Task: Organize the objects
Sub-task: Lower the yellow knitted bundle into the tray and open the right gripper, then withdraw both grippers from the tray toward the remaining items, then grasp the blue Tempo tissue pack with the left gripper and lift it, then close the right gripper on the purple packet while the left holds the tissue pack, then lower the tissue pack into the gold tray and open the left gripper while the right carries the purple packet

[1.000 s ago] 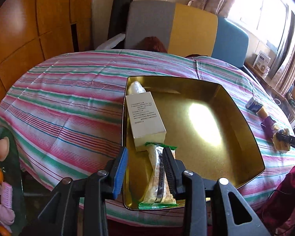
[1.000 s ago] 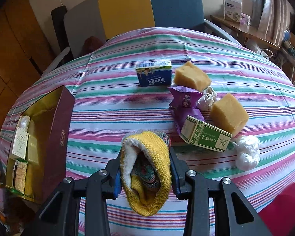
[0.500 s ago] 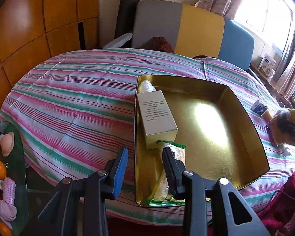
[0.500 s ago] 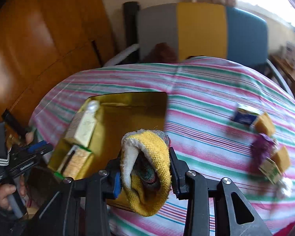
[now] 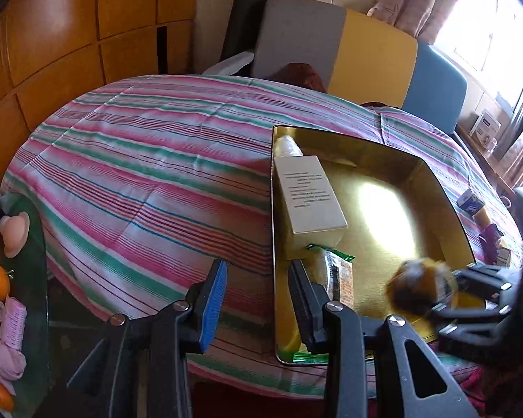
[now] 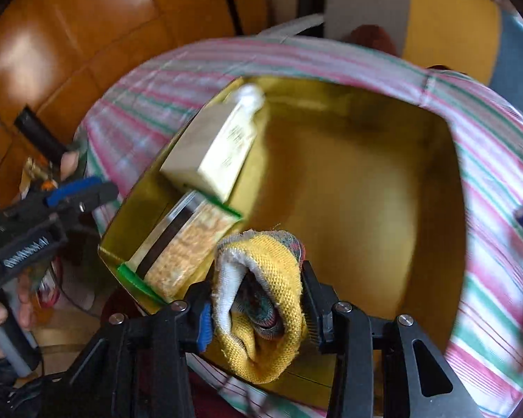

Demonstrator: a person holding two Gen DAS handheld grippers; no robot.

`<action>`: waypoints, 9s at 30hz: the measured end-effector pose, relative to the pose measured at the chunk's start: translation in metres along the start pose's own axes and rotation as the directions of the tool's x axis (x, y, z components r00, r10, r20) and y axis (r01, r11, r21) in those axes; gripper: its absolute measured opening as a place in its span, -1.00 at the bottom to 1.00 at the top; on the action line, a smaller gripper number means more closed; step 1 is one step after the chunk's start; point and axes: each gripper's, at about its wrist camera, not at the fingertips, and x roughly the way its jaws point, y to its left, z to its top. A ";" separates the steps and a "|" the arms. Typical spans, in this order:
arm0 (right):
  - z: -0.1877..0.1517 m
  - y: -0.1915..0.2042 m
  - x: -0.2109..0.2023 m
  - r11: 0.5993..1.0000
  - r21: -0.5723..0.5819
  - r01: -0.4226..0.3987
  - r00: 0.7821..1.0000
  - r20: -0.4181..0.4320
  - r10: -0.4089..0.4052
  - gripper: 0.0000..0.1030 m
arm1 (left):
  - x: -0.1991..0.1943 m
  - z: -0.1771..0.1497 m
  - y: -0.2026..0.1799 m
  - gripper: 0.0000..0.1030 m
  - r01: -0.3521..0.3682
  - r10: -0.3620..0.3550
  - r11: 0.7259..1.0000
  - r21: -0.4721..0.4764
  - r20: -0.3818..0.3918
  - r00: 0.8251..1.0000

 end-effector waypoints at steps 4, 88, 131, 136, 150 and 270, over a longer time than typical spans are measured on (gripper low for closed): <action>-0.002 0.023 0.027 0.998 -0.040 -0.044 0.998 -0.056 0.042 -0.11 | 0.001 -0.001 0.002 -0.29 0.002 -0.002 1.000 -0.004 -0.003 1.000; -0.165 -0.335 -0.207 0.526 0.849 0.059 0.812 0.265 -0.520 0.87 | 0.090 0.077 -0.398 0.56 0.428 -0.348 0.810 0.401 -0.258 0.901; -0.111 -0.338 -0.176 0.623 0.770 0.138 0.897 0.169 -0.408 0.60 | 0.059 0.063 -0.355 -0.66 0.469 -0.393 0.684 0.558 -0.260 0.882; -0.076 -0.348 -0.153 0.668 0.710 0.224 0.907 0.099 -0.409 0.60 | 0.048 0.057 -0.337 -0.66 0.504 -0.421 0.687 0.523 -0.279 0.863; -0.086 -0.366 -0.142 0.623 0.760 0.184 0.896 0.131 -0.424 0.51 | 0.083 0.014 -0.361 -0.43 0.497 -0.305 0.676 0.544 -0.407 0.861; -0.037 -0.284 -0.119 0.834 0.442 0.332 0.884 0.164 -0.439 0.10 | 0.010 0.058 -0.078 0.06 -0.033 0.017 0.984 0.173 0.094 0.995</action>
